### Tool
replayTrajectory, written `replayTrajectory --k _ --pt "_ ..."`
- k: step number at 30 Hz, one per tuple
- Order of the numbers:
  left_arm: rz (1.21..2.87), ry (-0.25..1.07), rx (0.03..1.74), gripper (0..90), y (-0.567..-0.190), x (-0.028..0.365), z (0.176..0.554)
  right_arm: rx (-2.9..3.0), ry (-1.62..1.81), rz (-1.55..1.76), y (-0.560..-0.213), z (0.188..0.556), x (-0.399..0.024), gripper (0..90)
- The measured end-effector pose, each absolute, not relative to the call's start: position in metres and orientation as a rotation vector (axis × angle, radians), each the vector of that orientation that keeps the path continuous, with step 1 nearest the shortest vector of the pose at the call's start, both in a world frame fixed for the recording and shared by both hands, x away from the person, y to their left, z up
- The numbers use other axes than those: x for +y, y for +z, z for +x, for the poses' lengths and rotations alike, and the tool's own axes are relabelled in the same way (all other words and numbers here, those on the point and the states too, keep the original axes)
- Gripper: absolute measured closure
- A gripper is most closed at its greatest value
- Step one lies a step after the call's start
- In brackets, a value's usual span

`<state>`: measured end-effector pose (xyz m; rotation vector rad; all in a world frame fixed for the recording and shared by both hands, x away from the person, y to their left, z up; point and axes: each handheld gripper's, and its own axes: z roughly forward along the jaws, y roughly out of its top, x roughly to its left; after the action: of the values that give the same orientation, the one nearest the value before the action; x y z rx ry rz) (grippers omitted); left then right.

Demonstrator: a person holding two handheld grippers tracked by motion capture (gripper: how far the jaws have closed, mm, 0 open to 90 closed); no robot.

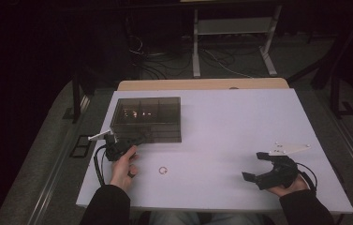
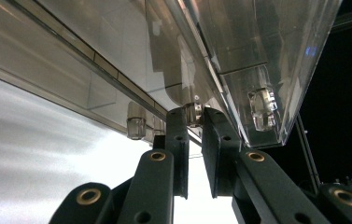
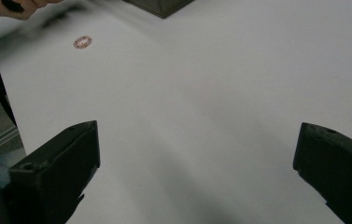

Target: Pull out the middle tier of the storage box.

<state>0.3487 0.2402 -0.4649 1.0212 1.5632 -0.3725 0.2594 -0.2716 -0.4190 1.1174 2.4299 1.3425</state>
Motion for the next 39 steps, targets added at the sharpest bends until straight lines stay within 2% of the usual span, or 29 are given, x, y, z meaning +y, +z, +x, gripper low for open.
replayTrajectory --k 39 --pt "1.012 -0.363 1.592 80.2 -0.461 0.24 0.319 2.43 1.348 1.119 -0.419 0.258 -0.273 0.0"
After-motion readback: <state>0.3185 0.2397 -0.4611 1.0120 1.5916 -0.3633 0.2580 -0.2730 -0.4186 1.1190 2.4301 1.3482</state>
